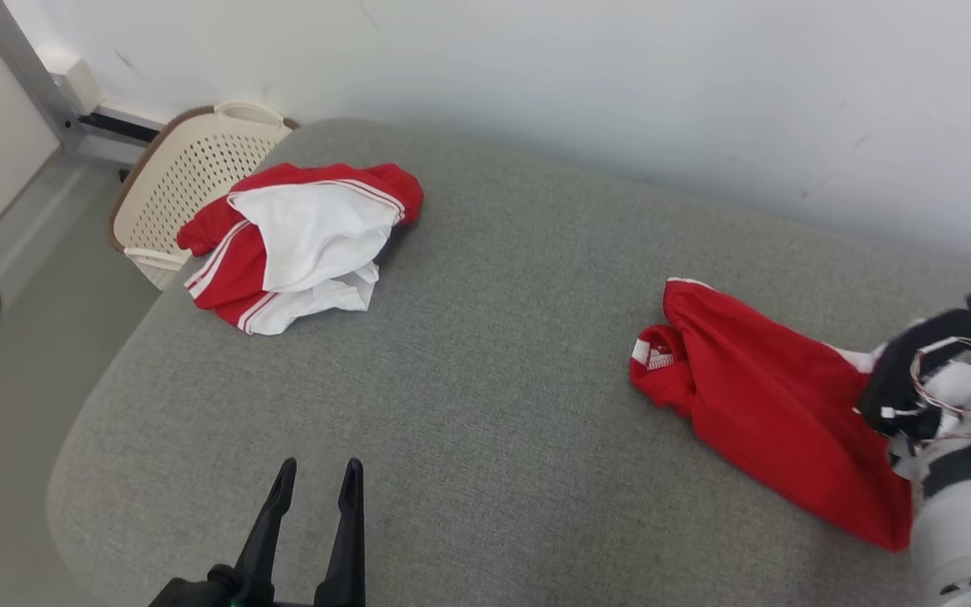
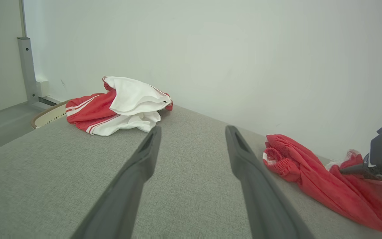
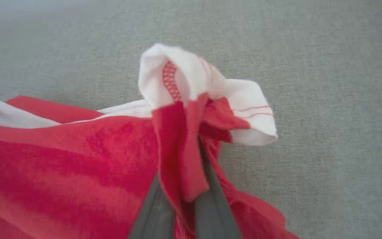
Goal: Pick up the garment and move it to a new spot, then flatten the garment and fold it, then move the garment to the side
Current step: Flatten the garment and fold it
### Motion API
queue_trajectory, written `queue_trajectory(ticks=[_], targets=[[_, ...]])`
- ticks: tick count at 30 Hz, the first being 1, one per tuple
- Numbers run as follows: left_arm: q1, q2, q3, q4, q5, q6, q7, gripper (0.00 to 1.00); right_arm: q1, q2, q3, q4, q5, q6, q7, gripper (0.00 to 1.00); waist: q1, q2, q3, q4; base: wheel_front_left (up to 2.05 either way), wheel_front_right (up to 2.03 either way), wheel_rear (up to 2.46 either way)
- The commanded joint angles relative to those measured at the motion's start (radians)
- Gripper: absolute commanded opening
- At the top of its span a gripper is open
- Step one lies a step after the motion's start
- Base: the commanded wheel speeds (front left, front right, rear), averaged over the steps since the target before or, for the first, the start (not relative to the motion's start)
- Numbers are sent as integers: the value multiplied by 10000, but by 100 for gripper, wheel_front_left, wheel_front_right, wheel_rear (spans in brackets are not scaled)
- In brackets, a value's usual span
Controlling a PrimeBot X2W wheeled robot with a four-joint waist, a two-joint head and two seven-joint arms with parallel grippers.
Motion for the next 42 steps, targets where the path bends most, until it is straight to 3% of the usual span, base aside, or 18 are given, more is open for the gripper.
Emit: queue_trajectory(ticks=[1, 8, 12, 18, 29, 30, 31, 32, 42], targets=[[183, -2, 8, 23, -70, 62, 6, 100, -148, 103, 198, 174, 149, -19, -126, 0, -1, -1, -327, 82, 0, 0, 0], [432, 82, -61, 11, -161, 123, 148, 100, -462, 494, 673, 836, 701, -19, -322, 0, -1, -1, -1052, 406, 0, 0, 0], [555, 107, -123, -78, -198, 127, 251, 100, -499, 662, 458, 852, 932, -18, -383, 0, -1, -1, -1177, 788, 0, 0, 0], [750, 43, -78, -314, -172, 272, 121, 100, -745, 709, 107, 600, 529, -19, -554, 0, -1, -1, -758, 1080, 0, 0, 0], [1012, -243, -96, -632, -74, 488, -96, 100, -1268, 727, -552, 1352, -410, -18, -954, 0, -1, -1, -30, 1389, -1, -1, -1], [1029, -270, -110, -650, -63, 496, -92, 100, -1312, 724, -623, 1403, -465, -18, -1035, 9, -1, -1, 5, 1397, -7, -7, -7], [1047, -296, -128, -650, -52, 487, -96, 100, -1343, 726, -720, 1489, -477, -18, -1057, 61, -1, -1, 29, 1400, -4, -4, -4], [1062, -312, -133, -650, -45, 499, -104, 100, -1353, 731, -805, 1556, -502, -18, -1107, 100, -1, -1, 39, 1400, -1, -1, -1], [744, -311, -226, -366, 39, 339, -105, 100, -2062, 729, -1593, 2199, 767, -18, -1753, 100, -1, -1, -604, 1164, 0, 0, 0]])
